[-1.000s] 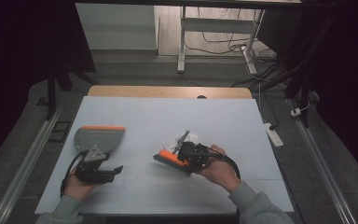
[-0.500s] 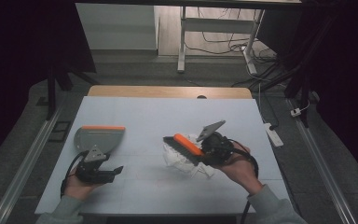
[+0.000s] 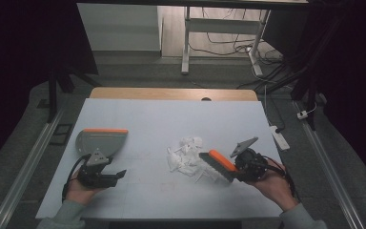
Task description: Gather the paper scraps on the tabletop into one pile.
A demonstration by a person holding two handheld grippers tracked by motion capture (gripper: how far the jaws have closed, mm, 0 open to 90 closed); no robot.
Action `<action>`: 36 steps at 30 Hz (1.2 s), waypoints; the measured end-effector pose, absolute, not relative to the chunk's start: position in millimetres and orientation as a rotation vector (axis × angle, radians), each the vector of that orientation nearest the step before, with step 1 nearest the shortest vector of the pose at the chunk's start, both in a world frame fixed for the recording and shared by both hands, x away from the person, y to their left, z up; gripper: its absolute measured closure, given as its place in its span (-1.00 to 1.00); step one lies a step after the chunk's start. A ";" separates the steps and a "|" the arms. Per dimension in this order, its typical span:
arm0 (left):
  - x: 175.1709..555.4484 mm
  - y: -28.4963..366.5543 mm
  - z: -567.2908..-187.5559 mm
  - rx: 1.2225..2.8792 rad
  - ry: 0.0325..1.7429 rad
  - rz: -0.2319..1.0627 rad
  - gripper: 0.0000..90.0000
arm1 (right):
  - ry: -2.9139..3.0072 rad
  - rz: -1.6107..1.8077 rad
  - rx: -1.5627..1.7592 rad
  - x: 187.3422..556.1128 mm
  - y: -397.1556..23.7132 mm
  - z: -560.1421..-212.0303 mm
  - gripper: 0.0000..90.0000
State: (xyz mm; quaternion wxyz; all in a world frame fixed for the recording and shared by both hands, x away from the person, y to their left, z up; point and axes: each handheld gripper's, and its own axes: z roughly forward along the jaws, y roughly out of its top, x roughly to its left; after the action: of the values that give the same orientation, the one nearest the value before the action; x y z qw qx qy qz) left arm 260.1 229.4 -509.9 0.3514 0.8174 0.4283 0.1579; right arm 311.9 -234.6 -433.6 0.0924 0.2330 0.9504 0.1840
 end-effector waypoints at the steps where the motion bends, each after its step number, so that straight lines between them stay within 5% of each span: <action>1: 260.1 229.3 -510.0 2.117 1.108 0.409 -0.38 | 2.848 0.547 0.634 309.5 -232.3 -436.2 0.56; 11: 260.3 229.1 -510.3 2.121 1.106 0.409 -0.38 | 2.929 0.351 0.179 312.9 -186.7 -444.7 0.56; 21: 260.5 229.8 -510.5 2.119 1.108 0.407 -0.38 | 2.865 0.323 0.147 341.5 -168.0 -444.6 0.56; 31: 260.0 228.3 -510.4 2.124 1.105 0.407 -0.38 | 2.758 0.781 0.471 326.5 -209.0 -415.0 0.56; 36: 259.6 227.1 -510.3 2.126 1.103 0.408 -0.38 | 2.653 0.742 0.803 322.2 -227.9 -417.1 0.56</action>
State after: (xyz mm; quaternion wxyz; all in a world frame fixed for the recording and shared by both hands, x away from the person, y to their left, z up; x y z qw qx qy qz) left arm 259.6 227.1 -510.3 0.3487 0.8201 0.4255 0.1574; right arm 322.2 -227.9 -417.1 0.1357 0.2774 0.9160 0.2562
